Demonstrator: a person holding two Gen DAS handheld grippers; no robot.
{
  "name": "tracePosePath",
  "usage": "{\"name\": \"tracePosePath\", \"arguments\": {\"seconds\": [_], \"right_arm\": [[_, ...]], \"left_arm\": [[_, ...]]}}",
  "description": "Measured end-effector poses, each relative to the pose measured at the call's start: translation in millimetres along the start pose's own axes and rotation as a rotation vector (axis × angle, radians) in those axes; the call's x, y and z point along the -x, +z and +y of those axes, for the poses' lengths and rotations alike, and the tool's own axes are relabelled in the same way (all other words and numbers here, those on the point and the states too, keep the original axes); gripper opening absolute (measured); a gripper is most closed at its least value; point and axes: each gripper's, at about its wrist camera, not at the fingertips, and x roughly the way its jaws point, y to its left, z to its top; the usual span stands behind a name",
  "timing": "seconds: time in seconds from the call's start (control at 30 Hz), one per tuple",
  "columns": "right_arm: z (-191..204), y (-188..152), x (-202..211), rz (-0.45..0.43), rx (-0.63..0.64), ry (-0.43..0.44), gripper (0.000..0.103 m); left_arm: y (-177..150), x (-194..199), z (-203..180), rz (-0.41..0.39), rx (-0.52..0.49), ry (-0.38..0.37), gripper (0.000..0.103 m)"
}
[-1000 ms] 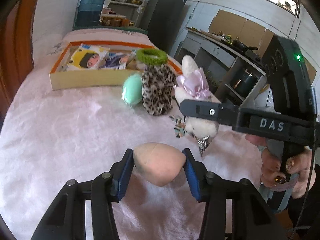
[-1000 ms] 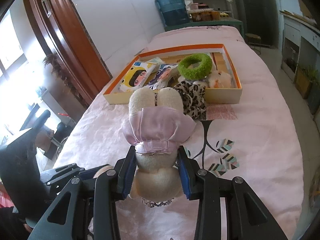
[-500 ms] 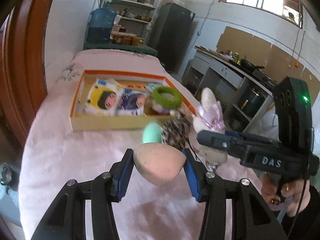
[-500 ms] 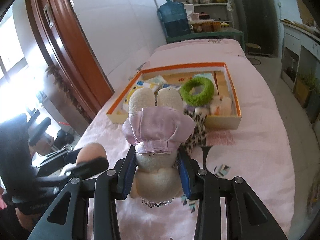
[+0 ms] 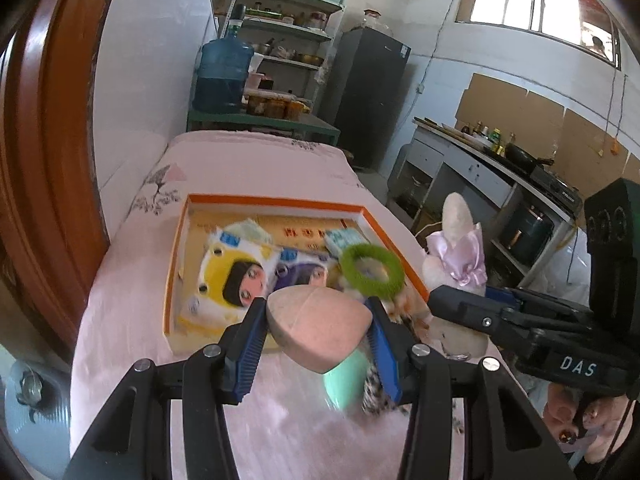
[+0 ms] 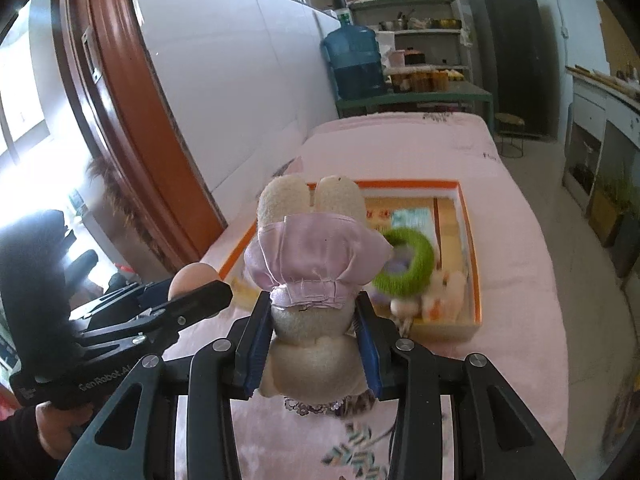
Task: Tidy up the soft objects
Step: 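Carry the peach sponge with the left gripper while the right carries the bunny over the box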
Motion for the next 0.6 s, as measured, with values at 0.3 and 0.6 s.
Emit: {"name": "tracePosePath", "arguments": {"seconds": [0.3, 0.6], "right_arm": [[-18.5, 39.6, -24.9, -0.015, -0.029, -0.005, 0.04], [-45.0, 78.5, -61.6, 0.014, -0.076, 0.004, 0.041]], "left_arm": [[37.7, -20.3, 9.9, -0.045, 0.009, 0.034, 0.05], [76.9, -56.2, 21.8, -0.05, 0.006, 0.083, 0.05]]}}
